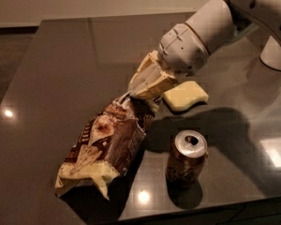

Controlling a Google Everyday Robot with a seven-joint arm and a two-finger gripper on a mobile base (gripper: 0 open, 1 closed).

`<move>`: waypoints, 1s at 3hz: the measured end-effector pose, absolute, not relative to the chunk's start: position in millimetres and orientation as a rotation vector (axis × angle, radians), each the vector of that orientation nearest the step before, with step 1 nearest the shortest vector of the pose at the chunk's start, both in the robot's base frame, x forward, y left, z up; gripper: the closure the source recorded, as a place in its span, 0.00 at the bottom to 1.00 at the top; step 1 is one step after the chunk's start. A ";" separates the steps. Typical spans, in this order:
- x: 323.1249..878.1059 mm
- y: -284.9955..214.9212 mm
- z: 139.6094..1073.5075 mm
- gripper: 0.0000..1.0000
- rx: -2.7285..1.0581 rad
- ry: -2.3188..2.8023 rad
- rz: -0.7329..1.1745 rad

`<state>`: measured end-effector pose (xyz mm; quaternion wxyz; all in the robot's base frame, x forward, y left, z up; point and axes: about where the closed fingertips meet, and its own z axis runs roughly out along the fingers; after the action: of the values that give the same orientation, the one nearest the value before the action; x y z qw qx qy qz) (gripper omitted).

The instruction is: Move brown chip bag near orange can

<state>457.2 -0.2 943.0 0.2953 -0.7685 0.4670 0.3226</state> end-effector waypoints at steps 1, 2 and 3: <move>459.1 -11.3 945.0 0.62 -2.029 1.257 0.859; 460.5 -20.2 945.5 0.39 -2.018 1.271 0.858; 461.9 -24.0 944.9 0.17 -2.011 1.277 0.854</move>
Offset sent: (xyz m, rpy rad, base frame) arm 0.0011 -0.0385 0.0017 -0.0062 0.0279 -0.0342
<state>461.9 -24.0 944.9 0.3006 -0.7579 0.4812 0.3219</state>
